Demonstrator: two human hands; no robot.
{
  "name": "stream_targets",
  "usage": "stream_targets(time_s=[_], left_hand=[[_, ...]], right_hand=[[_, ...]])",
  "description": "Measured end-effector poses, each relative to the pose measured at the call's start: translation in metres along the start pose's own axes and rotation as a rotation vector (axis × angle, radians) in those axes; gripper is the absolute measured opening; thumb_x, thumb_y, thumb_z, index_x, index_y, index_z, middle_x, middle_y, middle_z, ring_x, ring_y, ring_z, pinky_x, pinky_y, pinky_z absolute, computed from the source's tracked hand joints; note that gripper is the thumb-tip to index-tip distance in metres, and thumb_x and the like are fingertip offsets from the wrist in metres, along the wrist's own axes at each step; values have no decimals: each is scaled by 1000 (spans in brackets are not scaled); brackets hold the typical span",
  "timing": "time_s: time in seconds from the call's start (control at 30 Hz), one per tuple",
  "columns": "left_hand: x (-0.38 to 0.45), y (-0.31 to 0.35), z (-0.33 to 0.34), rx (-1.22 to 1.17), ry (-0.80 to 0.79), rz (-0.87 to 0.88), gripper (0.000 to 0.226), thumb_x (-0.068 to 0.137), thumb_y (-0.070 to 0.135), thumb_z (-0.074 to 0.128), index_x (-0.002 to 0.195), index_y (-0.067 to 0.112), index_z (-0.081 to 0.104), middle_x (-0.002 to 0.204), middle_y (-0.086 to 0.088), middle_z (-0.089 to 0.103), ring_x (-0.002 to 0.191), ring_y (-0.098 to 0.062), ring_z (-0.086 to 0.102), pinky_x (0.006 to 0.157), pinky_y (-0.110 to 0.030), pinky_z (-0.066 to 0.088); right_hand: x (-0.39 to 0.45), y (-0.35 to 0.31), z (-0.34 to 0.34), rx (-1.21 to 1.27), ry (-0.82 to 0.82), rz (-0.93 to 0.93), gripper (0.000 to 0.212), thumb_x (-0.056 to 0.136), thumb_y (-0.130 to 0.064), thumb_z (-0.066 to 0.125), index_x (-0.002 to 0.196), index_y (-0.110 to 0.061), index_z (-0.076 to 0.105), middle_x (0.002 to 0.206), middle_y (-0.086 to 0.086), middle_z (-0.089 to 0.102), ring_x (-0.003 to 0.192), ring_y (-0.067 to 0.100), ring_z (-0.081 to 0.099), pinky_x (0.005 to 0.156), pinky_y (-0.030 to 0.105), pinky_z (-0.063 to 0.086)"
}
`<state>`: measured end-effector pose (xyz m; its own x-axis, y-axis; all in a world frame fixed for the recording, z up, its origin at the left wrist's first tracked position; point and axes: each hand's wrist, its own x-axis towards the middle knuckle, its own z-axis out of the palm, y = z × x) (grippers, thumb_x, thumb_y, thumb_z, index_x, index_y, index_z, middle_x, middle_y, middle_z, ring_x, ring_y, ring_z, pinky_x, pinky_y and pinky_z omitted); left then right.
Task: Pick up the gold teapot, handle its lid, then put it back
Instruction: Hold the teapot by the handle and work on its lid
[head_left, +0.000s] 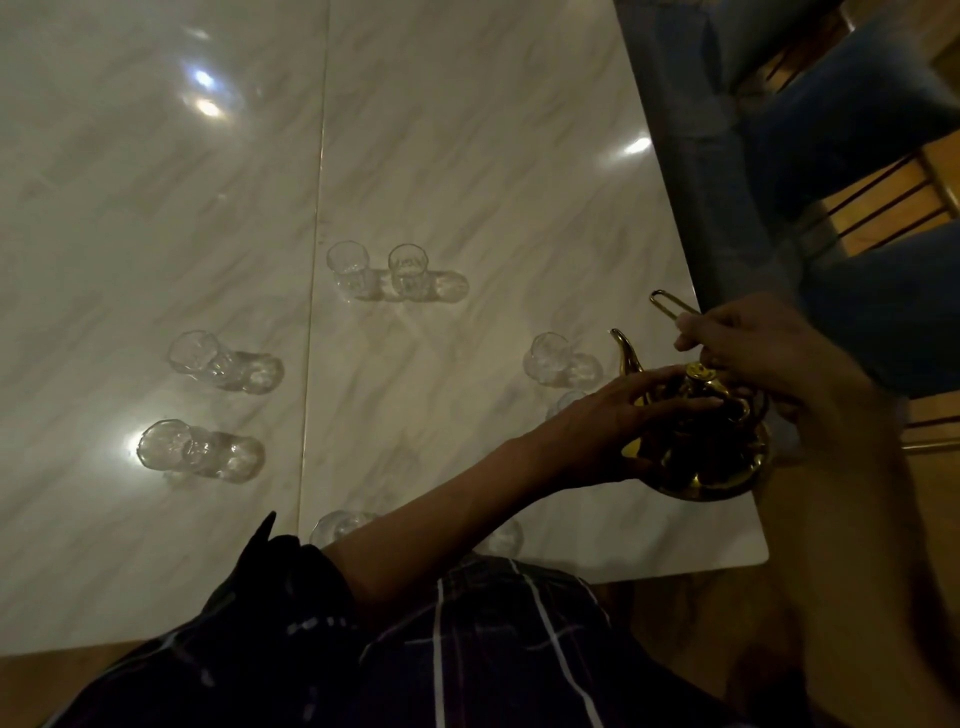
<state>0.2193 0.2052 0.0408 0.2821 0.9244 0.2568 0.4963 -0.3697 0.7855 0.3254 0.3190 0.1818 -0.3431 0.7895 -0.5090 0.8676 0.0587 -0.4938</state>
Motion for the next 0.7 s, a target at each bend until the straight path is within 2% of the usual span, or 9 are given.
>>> stream_targets(time_s=[0.1, 0.17, 0.33, 0.53, 0.7], left_hand=[[0, 0, 0, 9, -12, -6, 84, 85, 18, 83, 157, 21, 42, 168, -15, 24, 149, -36, 36, 109, -49, 51], [0, 0, 0, 12, -10, -8, 83, 85, 17, 83, 157, 21, 42, 168, -15, 25, 149, -36, 36, 108, -47, 50], [1, 0, -1, 12, 10, 9, 82, 84, 16, 83, 156, 18, 44, 167, -17, 27, 148, -36, 36, 109, -43, 46], [1, -1, 1, 6, 4, 8, 82, 85, 18, 83, 157, 19, 43, 167, -15, 26, 149, -35, 36, 109, -45, 49], [1, -2, 2, 8, 2, 6, 82, 85, 18, 82, 157, 19, 43, 167, -16, 26, 148, -36, 36, 109, -47, 49]], right_hand=[[1, 0, 0, -9, -4, -2, 28, 99, -35, 50, 78, -24, 65, 86, 5, 60, 80, 16, 58, 67, 32, 47], [1, 0, 0, -23, -2, -10, 29, 100, -35, 50, 78, -24, 65, 85, 5, 61, 80, 16, 59, 64, 30, 46], [2, 0, -1, -15, -6, 1, 29, 100, -36, 49, 80, -23, 67, 85, 6, 61, 80, 17, 59, 73, 34, 48], [2, -1, -1, -37, -13, -4, 29, 101, -34, 48, 85, -21, 67, 85, 4, 60, 80, 15, 58, 64, 29, 45], [1, 1, -1, -26, -12, -11, 28, 100, -35, 49, 81, -24, 66, 86, 3, 60, 81, 14, 58, 70, 32, 46]])
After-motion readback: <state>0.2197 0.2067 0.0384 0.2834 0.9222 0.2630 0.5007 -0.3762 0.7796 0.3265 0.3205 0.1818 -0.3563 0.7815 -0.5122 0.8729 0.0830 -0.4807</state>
